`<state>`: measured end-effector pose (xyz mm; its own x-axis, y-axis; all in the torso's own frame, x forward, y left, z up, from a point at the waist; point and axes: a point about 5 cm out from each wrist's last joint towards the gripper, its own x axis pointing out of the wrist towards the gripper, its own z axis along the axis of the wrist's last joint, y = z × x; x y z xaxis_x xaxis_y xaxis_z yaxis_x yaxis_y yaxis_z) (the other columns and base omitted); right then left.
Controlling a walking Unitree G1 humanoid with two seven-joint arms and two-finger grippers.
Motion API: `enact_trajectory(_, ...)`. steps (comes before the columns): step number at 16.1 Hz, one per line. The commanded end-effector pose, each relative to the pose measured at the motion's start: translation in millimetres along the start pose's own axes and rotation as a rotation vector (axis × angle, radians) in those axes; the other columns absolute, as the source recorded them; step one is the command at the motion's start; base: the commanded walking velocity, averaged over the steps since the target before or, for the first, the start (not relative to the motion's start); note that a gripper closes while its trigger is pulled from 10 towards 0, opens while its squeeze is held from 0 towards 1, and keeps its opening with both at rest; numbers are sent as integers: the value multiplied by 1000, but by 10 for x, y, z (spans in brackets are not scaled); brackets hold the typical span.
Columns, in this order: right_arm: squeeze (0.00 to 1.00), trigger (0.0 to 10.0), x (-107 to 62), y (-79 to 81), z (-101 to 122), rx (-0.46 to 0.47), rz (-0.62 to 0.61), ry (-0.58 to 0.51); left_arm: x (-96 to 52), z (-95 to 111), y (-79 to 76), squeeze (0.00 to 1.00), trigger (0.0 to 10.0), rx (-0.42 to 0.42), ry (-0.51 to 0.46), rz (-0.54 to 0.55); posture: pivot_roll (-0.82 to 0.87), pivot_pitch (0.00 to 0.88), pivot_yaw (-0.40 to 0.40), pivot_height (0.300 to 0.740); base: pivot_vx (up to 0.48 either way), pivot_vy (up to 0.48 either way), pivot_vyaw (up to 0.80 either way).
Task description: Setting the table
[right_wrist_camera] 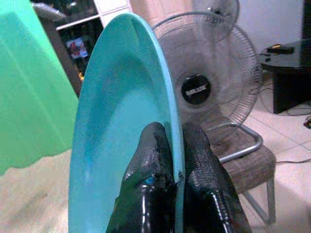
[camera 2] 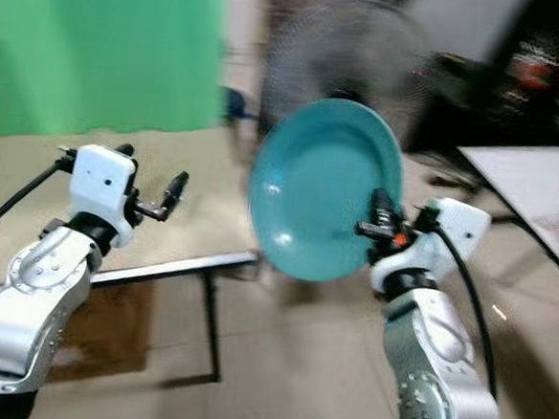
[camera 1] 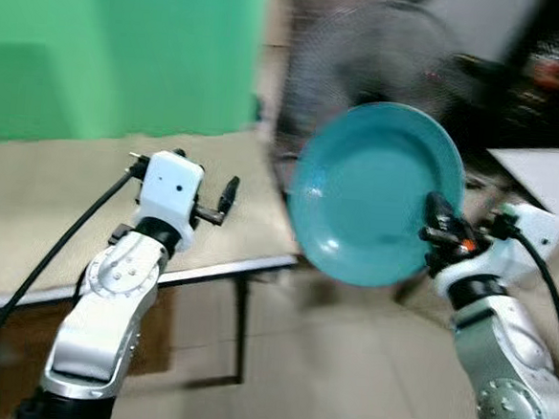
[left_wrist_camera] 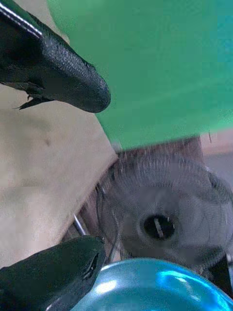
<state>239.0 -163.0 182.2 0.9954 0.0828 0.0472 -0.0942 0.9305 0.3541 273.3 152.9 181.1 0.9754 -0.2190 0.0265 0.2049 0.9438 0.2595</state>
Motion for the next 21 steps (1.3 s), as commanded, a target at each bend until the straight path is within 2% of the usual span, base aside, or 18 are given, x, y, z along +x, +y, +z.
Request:
enact_trajectory(1,0,10000,-1,37,106,9,25,-44,6,30,-4,27,10000,7,-15,0,59,0,-64,740,0,0,-800)
enact_trajectory(3,0,10000,15,37,105,28,30,-39,2,17,-1,24,10000,8,-13,4,62,0,-70,740,0,0,-800)
enact_trajectory(7,0,10000,39,35,101,-36,29,-34,-9,13,-12,0,10000,-12,-13,8,62,0,-77,740,0,0,-800)
enact_trajectory(13,0,10000,20,-60,28,-98,-52,-2,-26,-47,-42,0,10000,-38,6,11,56,0,-73,740,0,0,-800)
enact_trajectory(21,0,10000,-28,-169,-25,-63,-128,17,-37,-33,-66,8,10000,-66,-10,-28,58,0,-70,740,0,0,-800)
